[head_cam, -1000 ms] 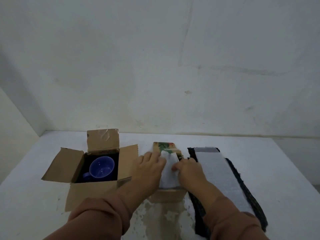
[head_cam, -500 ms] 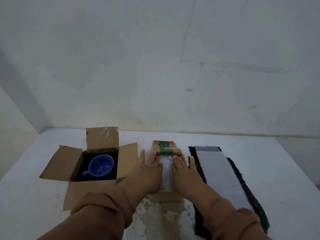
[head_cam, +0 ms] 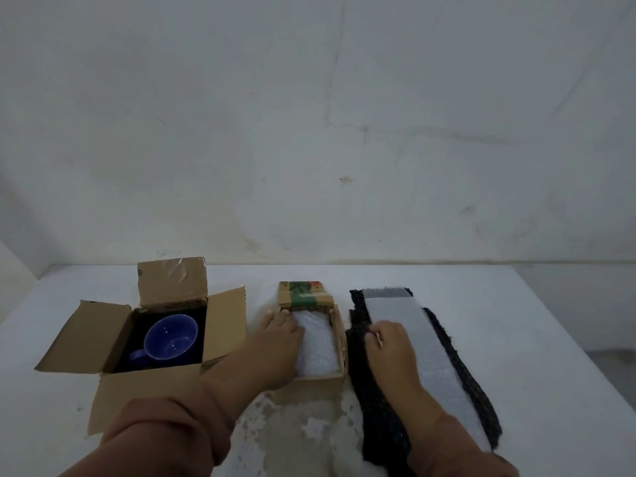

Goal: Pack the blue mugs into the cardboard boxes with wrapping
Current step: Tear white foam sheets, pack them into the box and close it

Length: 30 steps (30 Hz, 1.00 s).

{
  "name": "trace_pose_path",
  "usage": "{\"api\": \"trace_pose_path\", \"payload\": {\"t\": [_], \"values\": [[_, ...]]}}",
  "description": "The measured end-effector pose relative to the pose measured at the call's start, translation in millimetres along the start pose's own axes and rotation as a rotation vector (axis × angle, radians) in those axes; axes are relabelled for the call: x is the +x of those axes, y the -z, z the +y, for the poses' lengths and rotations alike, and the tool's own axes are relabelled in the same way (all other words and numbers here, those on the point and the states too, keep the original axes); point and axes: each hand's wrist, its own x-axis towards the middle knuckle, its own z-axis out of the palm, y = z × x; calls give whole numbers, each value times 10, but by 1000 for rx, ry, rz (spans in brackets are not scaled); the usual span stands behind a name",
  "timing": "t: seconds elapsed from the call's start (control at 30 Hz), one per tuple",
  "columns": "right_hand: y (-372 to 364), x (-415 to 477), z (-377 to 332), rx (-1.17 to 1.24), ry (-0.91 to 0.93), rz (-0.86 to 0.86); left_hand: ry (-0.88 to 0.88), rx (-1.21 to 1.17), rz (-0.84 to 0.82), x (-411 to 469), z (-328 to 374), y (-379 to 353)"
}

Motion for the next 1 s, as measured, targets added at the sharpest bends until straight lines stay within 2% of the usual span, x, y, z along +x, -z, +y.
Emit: {"api": "trace_pose_path", "payload": {"t": [0.07, 0.13, 0.23, 0.3, 0.4, 0.47, 0.5, 0.57, 0.6, 0.7, 0.77, 0.87, 0.97, 1.0], "values": [[49, -46, 325, -197, -208, -157, 19, -87, -15, 9, 88, 30], [41, -102, 518, -372, -284, -321, 30, -238, -30, 3, 201, 76], [12, -137, 596, -411, -262, -264, 30, -490, -5, -11, 391, 136], [43, -91, 621, -410, -280, -275, 29, -575, 33, -16, 504, 154], [199, -17, 571, -267, -415, -355, 32, -679, 59, -33, 624, 148], [329, 1, 510, 42, -496, -317, 47, -811, 64, -48, 684, 150], [411, -6, 449, 220, -500, -239, 66, -906, 56, -55, 711, 162], [584, -40, 240, 440, -460, -127, 115, -1155, -11, -56, 762, 211], [638, -70, 93, 480, -419, -130, 138, -1315, -69, -55, 792, 240], [675, -195, -374, 486, -254, -249, 200, -1857, -249, -74, 879, 350], [655, -294, -581, 441, -149, -324, 243, -2064, -194, -93, 895, 430], [670, -341, -695, 523, -61, -285, 344, -2150, -24, -182, 780, 565], [734, -263, -675, 518, -76, -111, 370, -2117, 14, -315, 544, 689], [752, -238, -675, 499, -86, -113, 372, -2102, 12, -375, 471, 737]]}}
